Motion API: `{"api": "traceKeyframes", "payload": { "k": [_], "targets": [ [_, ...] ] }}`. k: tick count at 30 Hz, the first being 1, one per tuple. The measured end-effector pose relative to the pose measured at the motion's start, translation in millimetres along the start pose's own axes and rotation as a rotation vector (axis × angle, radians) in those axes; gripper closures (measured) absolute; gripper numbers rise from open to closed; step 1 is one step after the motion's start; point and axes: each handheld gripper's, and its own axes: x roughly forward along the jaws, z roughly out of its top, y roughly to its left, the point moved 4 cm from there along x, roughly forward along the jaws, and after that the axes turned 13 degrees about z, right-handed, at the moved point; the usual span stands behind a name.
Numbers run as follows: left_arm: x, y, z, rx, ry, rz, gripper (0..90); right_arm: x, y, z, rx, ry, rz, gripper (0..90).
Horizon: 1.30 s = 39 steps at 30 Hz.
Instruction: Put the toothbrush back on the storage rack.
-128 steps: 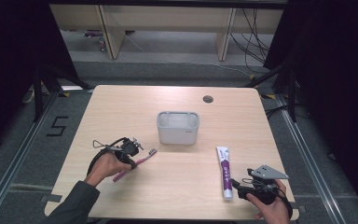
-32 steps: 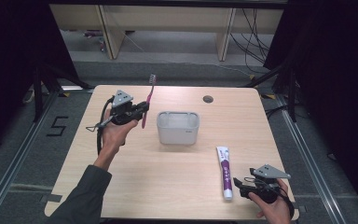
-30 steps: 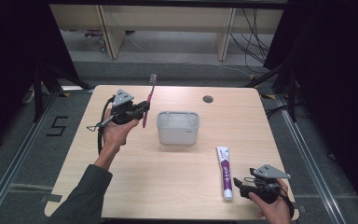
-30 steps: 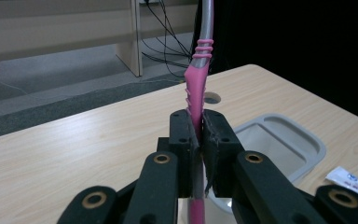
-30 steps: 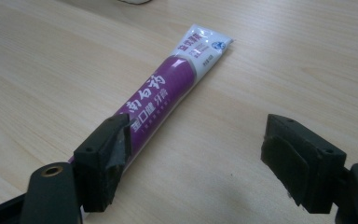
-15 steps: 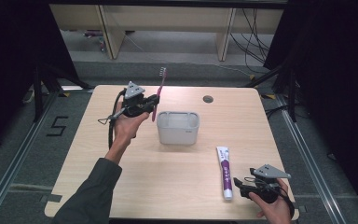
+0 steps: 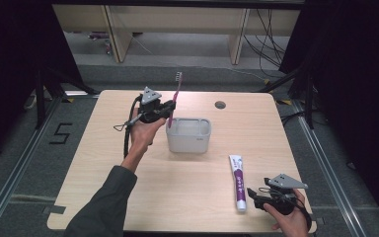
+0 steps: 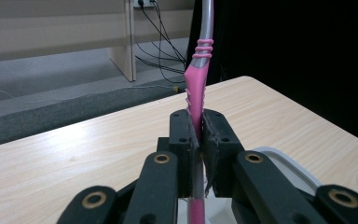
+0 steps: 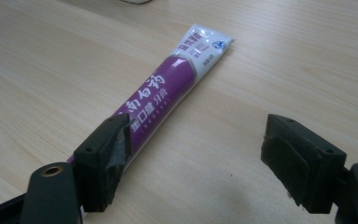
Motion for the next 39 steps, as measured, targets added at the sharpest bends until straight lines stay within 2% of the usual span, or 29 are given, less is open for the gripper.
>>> {"api": "traceKeyframes", "payload": {
  "k": [5,13,19,23,28,36,37,39],
  "targets": [
    [6.0,-1.0,-3.5,-0.009,0.001,0.0,82.2,0.0,-1.0,-0.1,-0.012,-0.002,-0.008,24.9],
    [11.8,-2.3,-11.2,-0.011,0.009,0.004,82.1,-0.2,0.0,-0.1,-0.005,0.002,-0.004,24.9],
    [17.4,-0.5,-23.3,-0.015,0.031,0.015,82.1,0.7,1.1,-0.3,0.001,0.004,0.01,24.9],
    [19.2,1.5,-30.8,-0.022,0.04,0.018,82.1,0.4,-0.1,-0.3,-0.01,0.004,-0.001,24.9],
    [20.0,2.9,-38.6,-0.002,0.064,0.02,82.0,1.5,0.8,-0.3,-0.007,0.002,0.006,24.9],
    [22.5,4.0,-49.0,0.007,0.086,0.025,82.0,1.4,0.9,-0.2,-0.011,0.002,0.004,24.9],
    [22.4,4.3,-51.1,0.007,0.091,0.027,81.9,2.0,3.1,-0.8,0.014,0.003,0.012,24.9],
    [22.2,5.0,-52.0,0.015,0.094,0.031,81.9,2.1,3.2,-0.8,0.016,0.004,0.012,24.9]
  ]
}}
